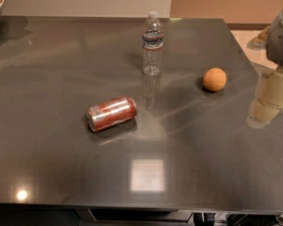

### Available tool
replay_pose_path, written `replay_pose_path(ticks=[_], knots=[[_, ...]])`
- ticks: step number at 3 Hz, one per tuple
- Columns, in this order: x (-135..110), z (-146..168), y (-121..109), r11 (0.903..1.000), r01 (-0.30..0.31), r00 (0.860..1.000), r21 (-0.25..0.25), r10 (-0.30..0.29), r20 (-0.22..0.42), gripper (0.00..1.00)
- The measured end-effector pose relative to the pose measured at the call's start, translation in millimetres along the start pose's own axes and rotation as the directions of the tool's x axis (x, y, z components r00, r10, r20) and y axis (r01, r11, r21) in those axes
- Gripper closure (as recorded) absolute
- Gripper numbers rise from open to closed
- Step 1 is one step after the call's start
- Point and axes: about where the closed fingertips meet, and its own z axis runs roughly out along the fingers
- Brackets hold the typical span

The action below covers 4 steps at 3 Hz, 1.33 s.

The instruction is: Pick coke can

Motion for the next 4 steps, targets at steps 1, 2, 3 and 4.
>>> replay_pose_path(ticks=[1,2,3,4], knots=[[-0.1,0.0,0.0,1.0000,0.000,1.000,0.000,0.000,0.000,0.00],[-20.1,1.4,-0.6,0.9963,0.083,0.996,-0.024,-0.082,0.024,0.00],[-58.7,13.3,2.3,0.9777,0.202,0.977,-0.057,-0.198,0.075,0.00],[-99.7,28.8,12.7,0.9446,0.317,0.944,-0.084,-0.307,0.121,0.00]])
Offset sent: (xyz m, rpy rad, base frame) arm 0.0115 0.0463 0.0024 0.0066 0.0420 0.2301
